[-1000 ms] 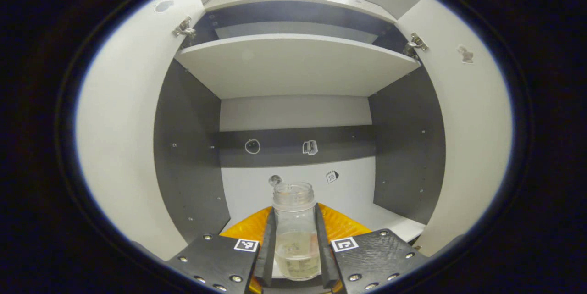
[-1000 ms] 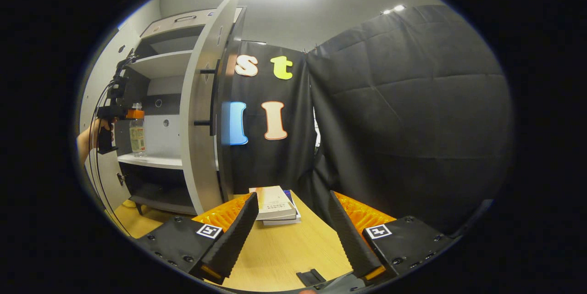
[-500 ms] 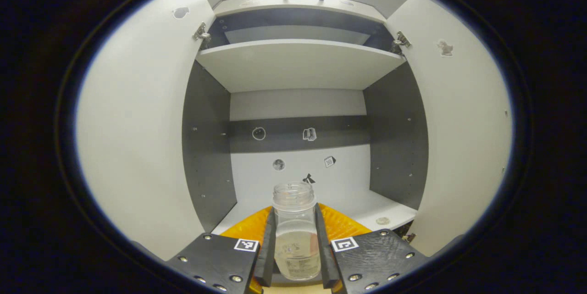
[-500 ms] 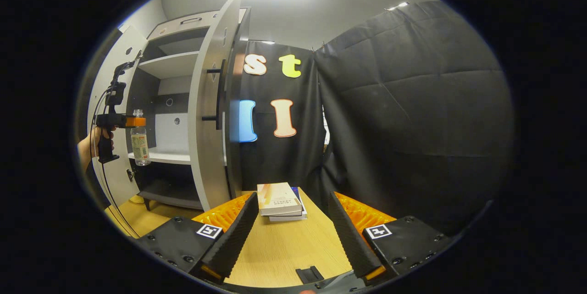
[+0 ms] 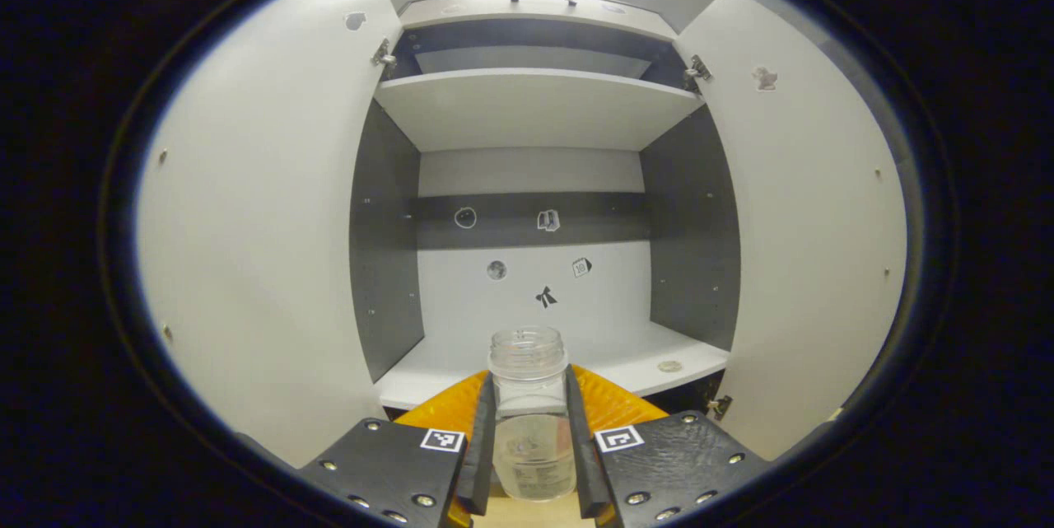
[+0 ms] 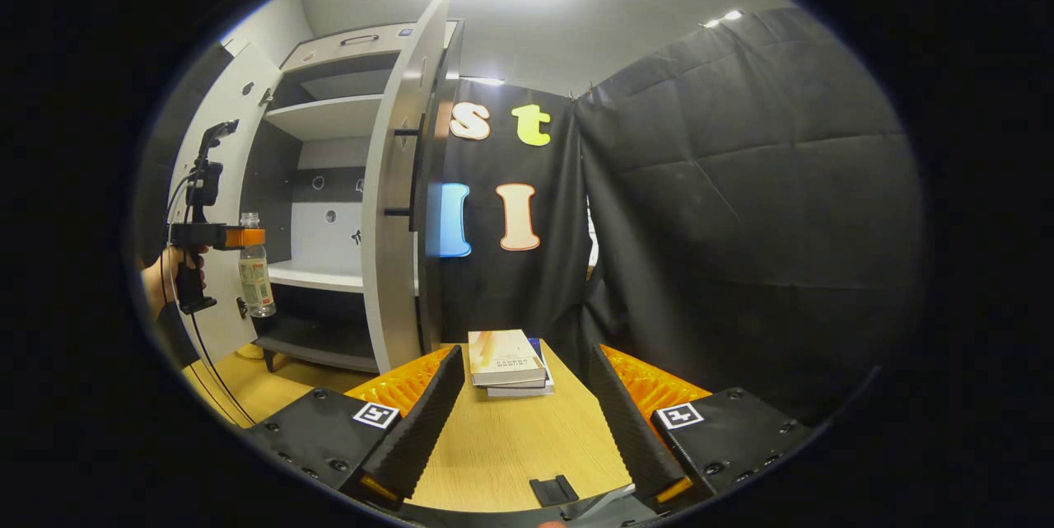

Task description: Grasp the bottle in the cabinet with the left hand and place it on the coaster, then close the right door with the right hand and the left door with the left hand.

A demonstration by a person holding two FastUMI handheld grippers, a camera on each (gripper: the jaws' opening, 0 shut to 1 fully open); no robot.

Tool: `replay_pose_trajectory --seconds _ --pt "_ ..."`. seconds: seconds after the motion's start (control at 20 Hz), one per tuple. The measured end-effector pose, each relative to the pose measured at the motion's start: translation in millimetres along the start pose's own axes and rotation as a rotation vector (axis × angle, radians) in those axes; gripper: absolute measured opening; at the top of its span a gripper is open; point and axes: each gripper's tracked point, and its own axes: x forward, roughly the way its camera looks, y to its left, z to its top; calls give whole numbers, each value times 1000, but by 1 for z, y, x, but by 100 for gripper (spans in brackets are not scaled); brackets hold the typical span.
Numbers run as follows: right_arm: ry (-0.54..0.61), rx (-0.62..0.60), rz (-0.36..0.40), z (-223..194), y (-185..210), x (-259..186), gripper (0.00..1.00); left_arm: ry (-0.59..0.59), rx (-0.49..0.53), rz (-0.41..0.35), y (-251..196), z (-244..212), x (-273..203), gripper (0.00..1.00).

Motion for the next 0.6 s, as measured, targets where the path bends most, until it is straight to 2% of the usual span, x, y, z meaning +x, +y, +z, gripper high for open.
replay_pose_trajectory --seconds 0.1,0.15,0.2,0.3,0.45,0.55,0.6 --pt "6 -10 12 -5 3 -2 97 2 -8 -4 -3 -10 -7 42" --pt "10 -18 18 -7 5 -3 98 5 -13 -10 -6 -15 -11 40" --pt "10 -26 22 -9 6 -4 98 9 -17 -15 -9 -21 -14 45" --pt "9 -35 25 -13 8 -7 98 12 -12 -24 -15 -31 -21 40" --pt "21 -31 38 -19 13 -8 98 7 -10 -42 -25 -48 -31 42" --pt "24 -32 53 -22 17 -10 98 28 -12 -48 -29 -67 -37 40" --pt "24 -38 57 -24 18 -12 98 45 -12 -50 -31 -77 -41 42"
